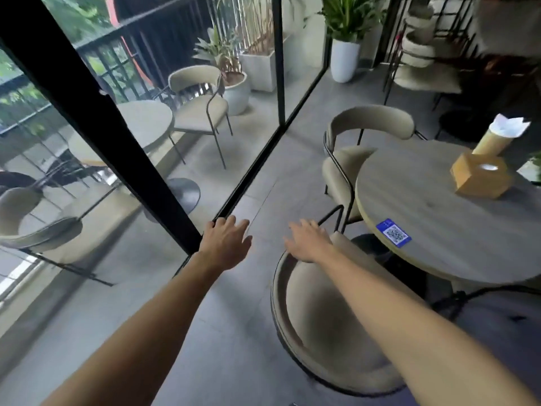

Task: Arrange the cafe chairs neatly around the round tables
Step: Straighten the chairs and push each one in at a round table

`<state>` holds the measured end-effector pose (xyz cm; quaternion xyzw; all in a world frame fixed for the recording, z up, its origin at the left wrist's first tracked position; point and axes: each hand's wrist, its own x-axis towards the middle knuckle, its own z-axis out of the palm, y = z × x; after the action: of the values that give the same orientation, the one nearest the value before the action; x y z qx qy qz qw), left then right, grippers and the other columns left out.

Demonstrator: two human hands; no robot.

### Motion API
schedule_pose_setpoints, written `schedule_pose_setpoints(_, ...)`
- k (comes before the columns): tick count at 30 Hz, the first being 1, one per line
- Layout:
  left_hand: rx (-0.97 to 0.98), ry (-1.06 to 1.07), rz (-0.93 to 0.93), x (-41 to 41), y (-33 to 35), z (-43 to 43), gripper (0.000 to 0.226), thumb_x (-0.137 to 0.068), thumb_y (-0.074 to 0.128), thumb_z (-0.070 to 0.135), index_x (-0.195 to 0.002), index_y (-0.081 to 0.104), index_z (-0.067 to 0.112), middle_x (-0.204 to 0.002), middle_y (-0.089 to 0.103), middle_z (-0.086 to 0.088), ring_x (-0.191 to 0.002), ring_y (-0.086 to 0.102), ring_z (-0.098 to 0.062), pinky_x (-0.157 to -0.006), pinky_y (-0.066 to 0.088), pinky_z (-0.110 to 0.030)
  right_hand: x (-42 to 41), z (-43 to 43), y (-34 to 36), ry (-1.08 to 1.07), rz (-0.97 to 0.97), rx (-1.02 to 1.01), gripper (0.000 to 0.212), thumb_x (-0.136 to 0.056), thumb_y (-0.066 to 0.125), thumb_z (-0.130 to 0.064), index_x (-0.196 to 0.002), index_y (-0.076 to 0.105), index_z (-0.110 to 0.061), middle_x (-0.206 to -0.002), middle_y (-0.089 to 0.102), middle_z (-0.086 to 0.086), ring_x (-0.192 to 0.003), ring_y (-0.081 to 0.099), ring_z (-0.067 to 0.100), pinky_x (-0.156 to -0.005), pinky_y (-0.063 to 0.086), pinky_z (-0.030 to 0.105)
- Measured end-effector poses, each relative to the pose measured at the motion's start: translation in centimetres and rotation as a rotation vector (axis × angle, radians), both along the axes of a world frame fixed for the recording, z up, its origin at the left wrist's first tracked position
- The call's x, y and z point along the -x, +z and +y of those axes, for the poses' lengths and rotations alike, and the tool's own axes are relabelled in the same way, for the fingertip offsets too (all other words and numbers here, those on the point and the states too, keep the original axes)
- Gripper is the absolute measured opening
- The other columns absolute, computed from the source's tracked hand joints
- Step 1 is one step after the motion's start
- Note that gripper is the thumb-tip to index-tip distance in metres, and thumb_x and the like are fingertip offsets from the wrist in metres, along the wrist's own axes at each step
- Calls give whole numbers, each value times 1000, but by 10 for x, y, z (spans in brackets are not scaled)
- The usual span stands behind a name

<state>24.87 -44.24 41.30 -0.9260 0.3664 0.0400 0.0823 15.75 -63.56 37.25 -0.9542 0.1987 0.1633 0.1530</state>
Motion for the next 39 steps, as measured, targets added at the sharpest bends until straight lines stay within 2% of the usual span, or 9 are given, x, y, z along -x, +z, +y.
schedule_pose_setpoints(6,-15,-147,27,-148,-18,-12,45,-99,36,51,-136,44,27,-129,54,-6,-116,52,-30,-94,39,-44,-119,6,-10,-107,-21,27,54,-98,40,-46,-143,41,-17,-143,42,12,-131,38,35,-103,34,46)
schedule_pose_setpoints(12,13,-381,51,-269,-21,-61,46,-98,39,51,-136,45,27,-131,55,-5,-121,51,-29,-97,40,-45,-193,3,-13,-370,-26,26,61,-98,41,-53,-148,36,-19,-144,44,12,-131,40,36,-105,33,46)
schedule_pose_setpoints(16,34,-504,92,-333,-16,-118,49,-97,37,55,-139,43,28,-132,54,-5,-121,51,-29,-97,40,-46,-235,-28,-8,-538,-34,40,58,-97,43,-54,-143,41,-20,-141,46,11,-130,41,35,-104,34,45)
schedule_pose_setpoints(21,75,-643,103,-399,-22,-222,52,-97,36,55,-142,38,28,-134,53,-6,-122,51,-30,-96,40,-48,-296,-94,-12,-715,-73,40,53,-96,44,-52,-138,42,-19,-140,46,11,-131,39,34,-103,34,47)
schedule_pose_setpoints(27,-7,-779,109,-466,-35,-353,59,-96,40,54,-148,29,27,-136,51,-7,-122,50,-32,-95,40,-48,-370,-213,-21,-918,-113,-43,55,-96,44,-53,-136,38,-16,-137,50,16,-126,50,37,-97,40,47)
schedule_pose_setpoints(32,-29,-901,102,-529,-26,-462,55,-97,41,53,-144,31,26,-134,51,-9,-120,52,-32,-95,40,-48,-426,-307,-8,-1015,-126,-72,58,-97,41,-53,-142,33,-18,-138,48,16,-126,50,39,-99,37,49)
schedule_pose_setpoints(39,-73,-1072,63,-585,-43,-629,54,-96,42,51,-145,33,28,-134,51,-7,-122,50,-31,-96,40,-46,-470,-422,-27,-1198,-90,-100,57,-95,46,-53,-139,37,-18,-139,45,13,-128,48,39,-102,37,50)
